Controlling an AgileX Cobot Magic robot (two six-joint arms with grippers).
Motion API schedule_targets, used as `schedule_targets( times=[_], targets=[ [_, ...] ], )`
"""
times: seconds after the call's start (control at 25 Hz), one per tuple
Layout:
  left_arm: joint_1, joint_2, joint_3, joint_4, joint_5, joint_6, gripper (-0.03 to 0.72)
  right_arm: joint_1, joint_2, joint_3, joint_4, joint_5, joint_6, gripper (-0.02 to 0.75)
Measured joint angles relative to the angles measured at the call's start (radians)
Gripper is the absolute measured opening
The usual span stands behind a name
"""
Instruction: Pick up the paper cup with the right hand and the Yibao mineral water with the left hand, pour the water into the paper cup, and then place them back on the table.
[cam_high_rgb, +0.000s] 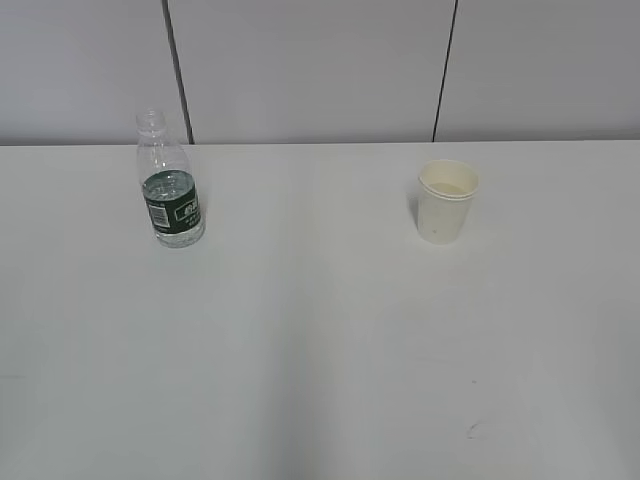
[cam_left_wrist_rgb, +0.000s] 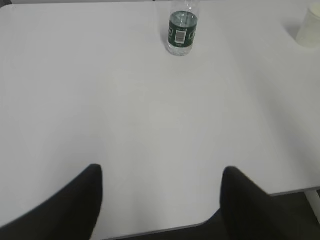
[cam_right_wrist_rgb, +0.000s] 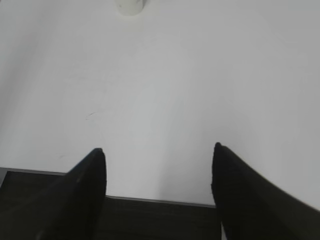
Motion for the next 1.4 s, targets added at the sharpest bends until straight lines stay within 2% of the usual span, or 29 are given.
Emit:
schedule_targets(
  times=[0.16,0.36,0.84,1.12,1.4],
  targets=[
    [0.000,0.000,0.071,-0.034,-0.047,0.002,0.459,0.000,0.000,0.024,0.000,-0.076,-0.002,0.519],
    [0.000,0.000,0.150,-0.095,-0.158,0.007,0.459,0.000,0.000,0.039,0.000,-0.087,-0.002,0.519],
    [0.000,0.000,0.151,-0.108,-0.173,0.027,0.459,0.000,0.000,0.039,0.001,-0.096,-0.004,0.519],
    [0.044,0.000,0.151,-0.084,-0.173,0.029,0.459,0.000,0.000,0.039,-0.033,-0.098,-0.004,0.519],
    [0.059,0.000,0.151,-0.083,-0.173,0.029,0.459,0.000,0.000,0.039,-0.059,-0.098,-0.004,0.519]
  ],
)
